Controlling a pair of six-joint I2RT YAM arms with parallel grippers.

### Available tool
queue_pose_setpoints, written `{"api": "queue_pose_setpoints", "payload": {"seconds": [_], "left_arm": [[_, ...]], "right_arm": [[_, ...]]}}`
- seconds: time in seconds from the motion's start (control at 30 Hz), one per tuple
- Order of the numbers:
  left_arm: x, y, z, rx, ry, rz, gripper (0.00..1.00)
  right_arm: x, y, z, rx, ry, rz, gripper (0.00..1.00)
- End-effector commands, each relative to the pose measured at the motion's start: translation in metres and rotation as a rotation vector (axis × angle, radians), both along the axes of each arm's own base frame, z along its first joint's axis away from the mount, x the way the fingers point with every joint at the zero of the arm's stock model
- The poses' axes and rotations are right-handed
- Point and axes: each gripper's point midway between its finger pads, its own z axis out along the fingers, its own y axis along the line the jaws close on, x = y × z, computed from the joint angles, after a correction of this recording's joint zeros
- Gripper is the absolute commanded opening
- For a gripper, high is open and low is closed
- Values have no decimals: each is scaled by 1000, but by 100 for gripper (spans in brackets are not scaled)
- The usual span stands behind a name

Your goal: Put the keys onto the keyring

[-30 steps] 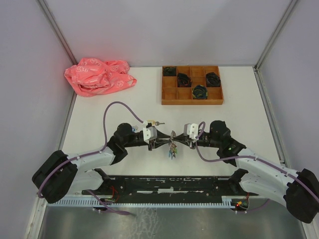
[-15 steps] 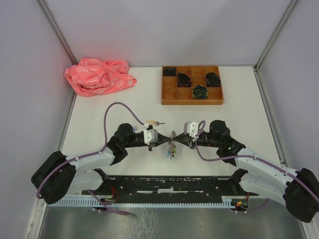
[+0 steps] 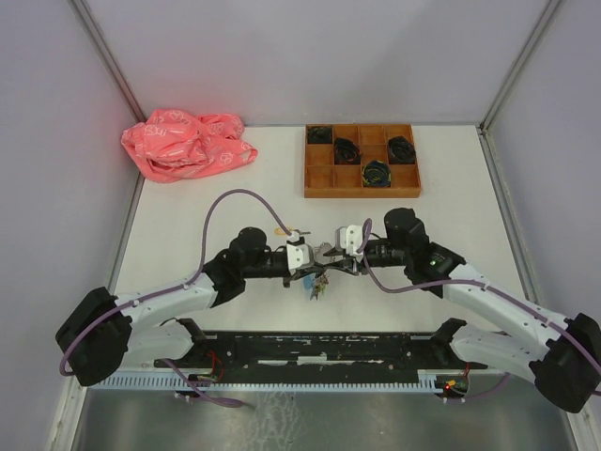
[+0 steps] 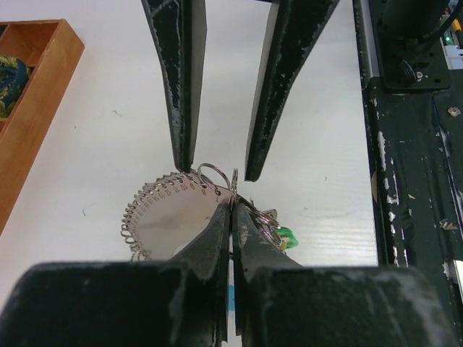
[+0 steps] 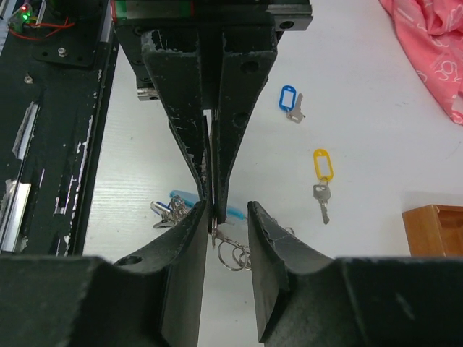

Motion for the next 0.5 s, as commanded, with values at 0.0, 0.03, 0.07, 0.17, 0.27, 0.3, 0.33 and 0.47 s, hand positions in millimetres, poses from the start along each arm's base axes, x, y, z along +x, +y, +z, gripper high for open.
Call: {"api": "queue_pose_setpoints", "payload": {"seconds": [0.0, 0.03, 0.07, 0.17, 0.27, 0.3, 0.33, 0.47], "left_arm": [[9, -6, 26, -7, -86, 8, 3], [9, -7, 27, -5, -86, 8, 3], [9, -7, 27, 0, -81, 7, 3], [8, -9, 29, 3, -77, 1, 3], [6, -9, 33, -3, -83, -3, 3], [5, -10, 34, -4, -86, -6, 3], [5, -10, 34, -5, -87, -8, 3], [3, -11, 32, 1, -84, -17, 3]], "right_arm": [[-8, -4, -1, -67, 4, 61, 37], [-9, -4, -2, -74, 9, 67, 38], [-10, -4, -2, -78, 17, 70, 39], [-10, -3, -6, -83, 33, 75, 39], [-8, -1, -10, -83, 44, 74, 38], [-7, 0, -10, -80, 43, 71, 38], [-6, 1, -10, -78, 42, 67, 37], [1, 4, -10, -71, 38, 47, 35]]}}
